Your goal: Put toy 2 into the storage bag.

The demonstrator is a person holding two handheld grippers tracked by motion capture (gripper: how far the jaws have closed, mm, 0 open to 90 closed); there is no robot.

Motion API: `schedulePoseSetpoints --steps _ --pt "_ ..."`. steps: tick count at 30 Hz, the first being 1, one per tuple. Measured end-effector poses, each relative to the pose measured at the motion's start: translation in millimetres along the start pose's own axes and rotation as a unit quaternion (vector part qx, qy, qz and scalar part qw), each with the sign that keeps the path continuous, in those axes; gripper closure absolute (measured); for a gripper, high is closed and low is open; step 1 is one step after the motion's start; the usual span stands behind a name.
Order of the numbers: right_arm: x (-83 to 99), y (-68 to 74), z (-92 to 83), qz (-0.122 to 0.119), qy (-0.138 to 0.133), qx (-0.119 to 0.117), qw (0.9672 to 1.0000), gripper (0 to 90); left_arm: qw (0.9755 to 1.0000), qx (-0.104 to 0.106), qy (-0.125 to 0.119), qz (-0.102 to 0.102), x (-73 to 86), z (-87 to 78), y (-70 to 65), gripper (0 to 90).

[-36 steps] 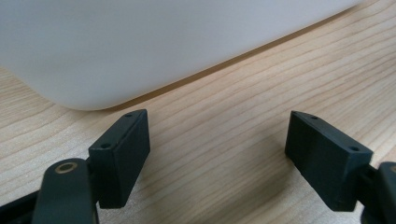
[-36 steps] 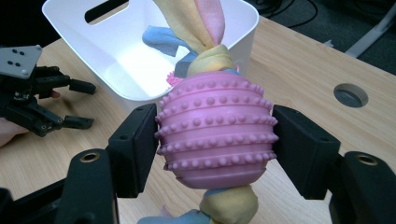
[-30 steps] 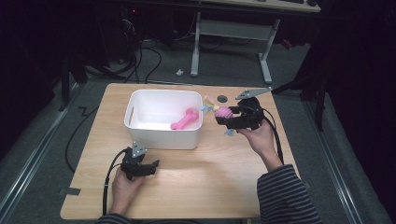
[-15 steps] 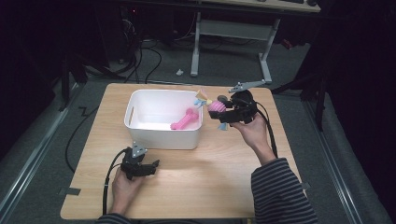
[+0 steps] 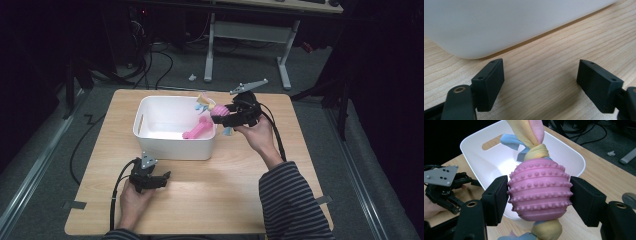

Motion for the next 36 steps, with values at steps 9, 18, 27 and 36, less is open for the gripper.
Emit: schedulePoseSetpoints --steps 9,18,27,36 --pt "-16.1 12.4 15.6 -0.024 0.006 -0.005 0.9997 33.9 1.0000 0.001 -0.001 -0.001 -0.1 0.1 0.0 22.2" --pt "-19.0 16.9 34.6 -0.029 0.018 -0.006 0.9994 33.9 1.0000 0.000 0.000 0.000 0.0 0.0 0.1 22.2" --pt "-17.0 19.9 54.0 -0.031 0.039 -0.024 0.9985 33.7 1.0000 0.000 0.000 0.000 0.0 0.0 0.1 22.2" --pt "-12.8 37.2 72.6 -0.059 0.063 -0.038 0.9955 33.6 1.0000 -0.001 -0.001 -0.001 -0.1 0.1 0.3 22.3"
Point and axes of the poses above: each handheld gripper's, and its own axes: z roughly forward along the jaws, x roughly out of its underside, y roughly to its left, the point moved 7 cm from there along z, roughly forward along the jaws, and after that the axes turned 7 degrees about y, right-handed, at the moved point
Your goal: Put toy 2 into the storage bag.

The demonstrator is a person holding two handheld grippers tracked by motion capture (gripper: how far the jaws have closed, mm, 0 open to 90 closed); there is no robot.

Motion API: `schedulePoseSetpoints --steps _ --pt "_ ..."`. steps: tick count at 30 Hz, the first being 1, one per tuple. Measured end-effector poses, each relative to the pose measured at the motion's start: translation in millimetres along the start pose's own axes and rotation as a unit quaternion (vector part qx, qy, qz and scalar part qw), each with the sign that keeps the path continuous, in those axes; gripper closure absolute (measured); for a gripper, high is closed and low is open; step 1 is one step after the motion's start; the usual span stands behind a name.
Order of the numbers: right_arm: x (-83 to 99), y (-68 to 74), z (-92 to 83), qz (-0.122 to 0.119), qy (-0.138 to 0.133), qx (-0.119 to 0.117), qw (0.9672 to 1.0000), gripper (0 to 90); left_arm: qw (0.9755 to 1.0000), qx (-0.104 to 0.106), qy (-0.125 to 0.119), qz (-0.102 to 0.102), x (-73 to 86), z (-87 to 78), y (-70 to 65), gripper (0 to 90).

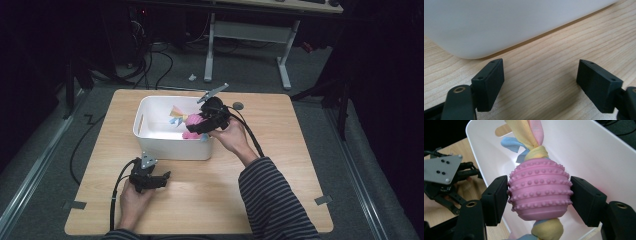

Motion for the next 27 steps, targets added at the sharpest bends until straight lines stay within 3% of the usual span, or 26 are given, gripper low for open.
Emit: schedulePoseSetpoints --steps 7,14,20,27 --pt "4.6 7.9 10.6 -0.015 0.016 -0.019 0.9996 33.2 1.0000 0.000 0.000 0.000 0.0 0.0 0.1 22.3" --pt "6.3 10.5 10.4 -0.016 0.026 -0.021 0.9993 30.7 1.0000 0.000 0.000 0.000 0.0 0.0 0.1 22.3" --pt "8.8 3.5 -7.2 -0.002 -0.007 -0.008 0.9999 29.5 1.0000 -0.001 0.000 0.000 0.0 0.0 0.2 22.3" --pt "31.2 -10.0 -36.0 0.033 -0.038 0.015 0.9986 31.1 1.0000 -0.002 0.000 -0.001 -0.1 0.1 0.3 22.3"
Point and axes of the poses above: each handheld gripper's, and its own axes: z roughly forward along the jaws, x roughly out of its underside, y roughly to its left, the point moved 7 cm from there along z, roughly forward along the jaws, and after that the axes turned 7 degrees about y, right-handed, at the moved point
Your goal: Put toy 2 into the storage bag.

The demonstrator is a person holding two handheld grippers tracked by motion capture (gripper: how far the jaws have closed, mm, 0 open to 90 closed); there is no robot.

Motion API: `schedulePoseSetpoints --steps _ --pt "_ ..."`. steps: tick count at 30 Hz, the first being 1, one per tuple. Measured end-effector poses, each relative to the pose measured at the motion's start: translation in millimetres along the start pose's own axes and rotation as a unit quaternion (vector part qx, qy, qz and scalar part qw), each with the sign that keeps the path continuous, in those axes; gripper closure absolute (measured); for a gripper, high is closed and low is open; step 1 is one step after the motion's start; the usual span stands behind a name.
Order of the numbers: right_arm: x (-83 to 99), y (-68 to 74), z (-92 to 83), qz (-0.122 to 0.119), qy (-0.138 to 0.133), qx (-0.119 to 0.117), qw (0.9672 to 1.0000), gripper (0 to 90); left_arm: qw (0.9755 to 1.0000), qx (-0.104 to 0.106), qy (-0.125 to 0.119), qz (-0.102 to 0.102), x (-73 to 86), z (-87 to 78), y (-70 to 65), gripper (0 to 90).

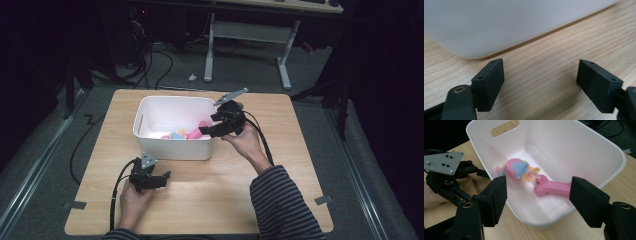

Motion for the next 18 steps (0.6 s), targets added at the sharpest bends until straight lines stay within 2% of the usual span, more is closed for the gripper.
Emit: schedulePoseSetpoints --steps 6,8,10,13,18 --pt "26.0 -13.7 -30.0 0.026 -0.028 0.022 0.9990 32.6 1.0000 0.001 0.000 0.000 0.0 0.0 0.0 22.4" --pt "28.8 -14.8 -32.8 0.028 -0.029 0.023 0.9989 32.6 1.0000 0.001 0.000 -0.001 0.0 0.0 0.0 22.4" --pt "40.1 -19.8 -43.2 0.041 -0.039 0.030 0.9979 33.0 1.0000 0.001 0.000 -0.001 0.0 0.0 0.0 22.4" --pt "46.1 -22.6 -48.1 0.048 -0.043 0.035 0.9973 33.3 1.0000 0.001 0.000 -0.001 0.0 0.0 0.0 22.4" --pt "64.4 -31.2 -62.7 0.072 -0.053 0.049 0.9948 33.9 1.0000 0.001 0.000 -0.001 0.0 0.0 0.0 22.4"
Point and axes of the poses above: each handheld gripper's, and its own axes: z roughly forward along the jaws, x roughly out of its underside, y roughly to its left, the point moved 7 cm from there along z, roughly forward along the jaws, and after that the axes turned 7 degrees about y, right-handed, at the moved point
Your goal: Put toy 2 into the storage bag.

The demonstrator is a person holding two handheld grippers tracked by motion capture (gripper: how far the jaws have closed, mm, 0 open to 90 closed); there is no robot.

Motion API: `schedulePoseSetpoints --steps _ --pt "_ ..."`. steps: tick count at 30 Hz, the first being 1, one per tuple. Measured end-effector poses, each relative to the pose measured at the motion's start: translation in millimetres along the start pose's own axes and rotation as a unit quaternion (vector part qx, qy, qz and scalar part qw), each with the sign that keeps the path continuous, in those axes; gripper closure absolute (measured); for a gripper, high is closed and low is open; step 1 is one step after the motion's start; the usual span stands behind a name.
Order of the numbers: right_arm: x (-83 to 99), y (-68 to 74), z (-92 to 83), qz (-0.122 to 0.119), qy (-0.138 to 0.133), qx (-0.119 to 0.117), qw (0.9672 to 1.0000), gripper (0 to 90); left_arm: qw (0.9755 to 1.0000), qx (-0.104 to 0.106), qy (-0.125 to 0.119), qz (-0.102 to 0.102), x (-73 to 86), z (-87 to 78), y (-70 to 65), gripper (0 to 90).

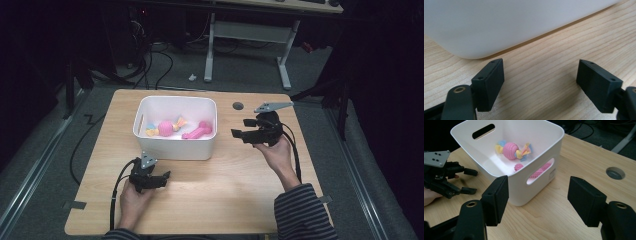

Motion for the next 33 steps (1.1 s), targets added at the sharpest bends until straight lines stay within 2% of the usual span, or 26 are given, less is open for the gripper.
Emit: schedulePoseSetpoints --steps 6,14,20,25,27,33 --pt "17.0 -9.5 -13.3 0.010 -0.003 0.027 0.9996 34.3 1.0000 0.000 0.000 0.000 0.0 0.0 0.0 22.5" --pt "46.3 -22.4 -25.9 0.034 -0.001 0.047 0.9983 34.8 1.0000 0.000 0.000 -0.001 0.0 0.0 0.0 22.5" --pt "67.3 -32.5 -32.9 0.055 -0.009 0.063 0.9965 35.3 1.0000 0.000 0.000 -0.001 0.0 0.0 0.0 22.6" --pt "85.1 -37.7 -31.9 0.068 -0.005 0.070 0.9952 35.4 1.0000 0.000 0.000 -0.001 0.0 0.0 0.0 22.6" --pt "92.4 -40.2 -30.6 0.071 -0.002 0.081 0.9942 35.4 1.0000 0.000 -0.001 -0.001 0.0 0.0 0.0 22.6" --pt "115.3 -47.0 -22.2 0.092 -0.001 0.086 0.9920 35.5 1.0000 0.000 0.000 -0.001 0.0 0.0 0.0 22.6"
Point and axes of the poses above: each handheld gripper's, and its own axes: z roughly forward along the jaws, x roughly out of its underside, y roughly to its left, the point moved 7 cm from there along z, roughly forward along the jaws, and after that the axes turned 7 degrees about y, right-handed, at the moved point
